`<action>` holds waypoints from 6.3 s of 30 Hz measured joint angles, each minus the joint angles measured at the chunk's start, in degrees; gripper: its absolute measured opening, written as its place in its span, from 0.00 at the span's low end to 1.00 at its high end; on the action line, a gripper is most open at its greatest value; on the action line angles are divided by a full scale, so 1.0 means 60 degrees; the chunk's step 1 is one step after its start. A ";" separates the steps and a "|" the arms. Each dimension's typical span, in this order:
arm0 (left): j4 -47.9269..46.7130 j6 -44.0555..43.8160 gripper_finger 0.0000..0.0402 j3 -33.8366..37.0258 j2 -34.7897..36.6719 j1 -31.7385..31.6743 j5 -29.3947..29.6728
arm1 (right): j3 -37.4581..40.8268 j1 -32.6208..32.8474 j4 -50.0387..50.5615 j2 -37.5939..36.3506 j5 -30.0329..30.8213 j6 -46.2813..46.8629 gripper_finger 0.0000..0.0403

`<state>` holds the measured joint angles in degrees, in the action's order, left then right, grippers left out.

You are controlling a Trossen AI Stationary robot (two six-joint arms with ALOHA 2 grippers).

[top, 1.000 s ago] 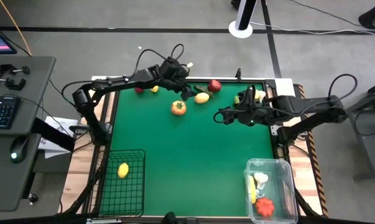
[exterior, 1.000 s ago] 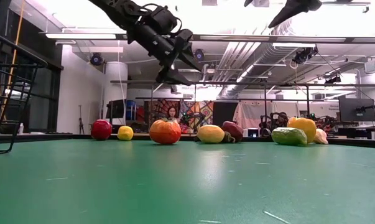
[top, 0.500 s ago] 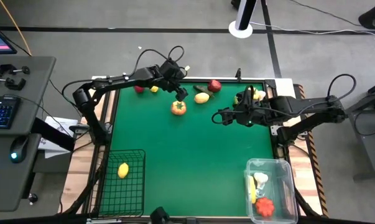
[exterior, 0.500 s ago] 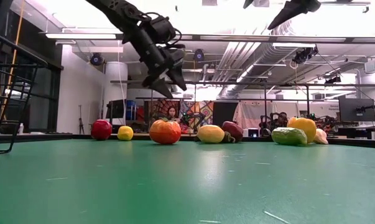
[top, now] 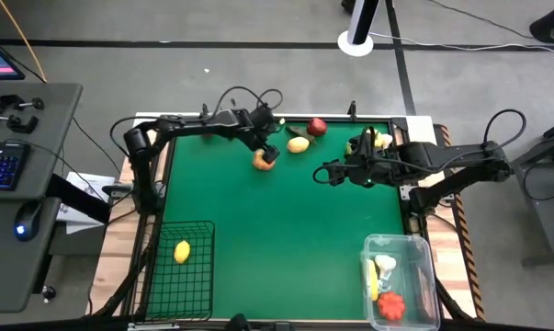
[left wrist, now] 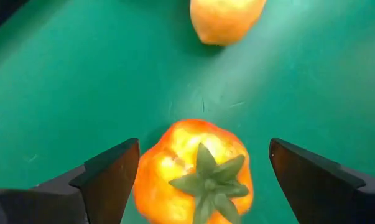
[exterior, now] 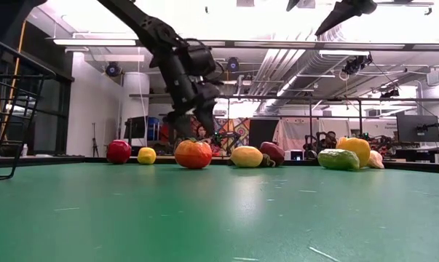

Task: Sort produce into baskets
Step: Put the orange tomato into the black wire basket, then put the green chayote into the transparent bin

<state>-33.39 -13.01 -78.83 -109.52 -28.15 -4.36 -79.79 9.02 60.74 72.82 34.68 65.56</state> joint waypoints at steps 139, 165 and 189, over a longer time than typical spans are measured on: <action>-0.2557 -0.8460 0.97 0.4291 0.8467 1.1582 0.5828 | -0.0004 -0.0176 -0.0810 -0.0384 0.0699 0.1925 0.93; 0.1874 -0.4037 0.97 0.4291 0.8225 0.0916 0.0693 | 0.0888 -0.7013 0.1586 0.3533 -0.4774 -0.5821 0.93; 0.5642 -0.3009 0.97 0.4291 0.6048 -0.2494 -0.4969 | 0.3140 -0.7245 -0.0822 0.3969 -0.3673 -0.2040 0.93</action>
<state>0.47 -31.06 -53.08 -73.23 -43.11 -34.17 -60.95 -34.45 55.81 96.63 12.64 53.32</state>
